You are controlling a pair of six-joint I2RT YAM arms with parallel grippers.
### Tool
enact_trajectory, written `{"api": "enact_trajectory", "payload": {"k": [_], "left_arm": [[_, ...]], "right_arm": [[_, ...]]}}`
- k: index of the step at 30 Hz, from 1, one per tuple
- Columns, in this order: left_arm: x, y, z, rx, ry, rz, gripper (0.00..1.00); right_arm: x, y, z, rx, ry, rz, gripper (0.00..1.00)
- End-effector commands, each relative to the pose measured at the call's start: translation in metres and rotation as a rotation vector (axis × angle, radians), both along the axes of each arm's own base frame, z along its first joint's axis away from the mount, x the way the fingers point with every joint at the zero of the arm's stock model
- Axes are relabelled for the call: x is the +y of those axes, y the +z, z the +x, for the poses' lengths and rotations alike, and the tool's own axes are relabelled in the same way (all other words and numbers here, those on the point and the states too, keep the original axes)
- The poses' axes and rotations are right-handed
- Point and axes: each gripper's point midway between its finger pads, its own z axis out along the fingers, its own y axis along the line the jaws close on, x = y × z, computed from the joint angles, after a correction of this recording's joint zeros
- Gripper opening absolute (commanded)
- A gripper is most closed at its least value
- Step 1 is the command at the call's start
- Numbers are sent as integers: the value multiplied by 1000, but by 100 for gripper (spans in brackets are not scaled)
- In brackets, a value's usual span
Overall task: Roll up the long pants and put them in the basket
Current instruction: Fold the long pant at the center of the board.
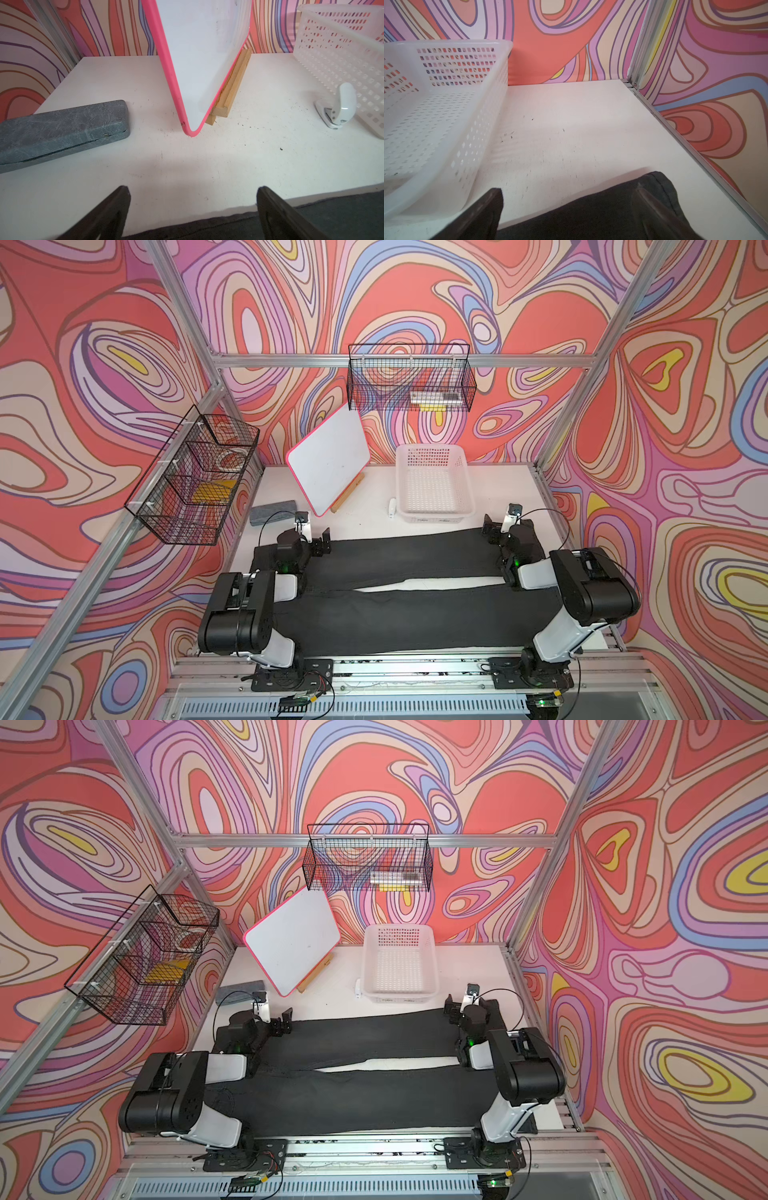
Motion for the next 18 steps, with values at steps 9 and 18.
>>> {"api": "enact_trajectory", "payload": {"k": [9, 18], "left_arm": [[6, -3, 1, 9, 38, 8, 99], [30, 33, 0, 120, 230, 21, 99]], "right_arm": [[0, 2, 2, -7, 0, 7, 98], [-18, 34, -4, 62, -95, 62, 98]]}}
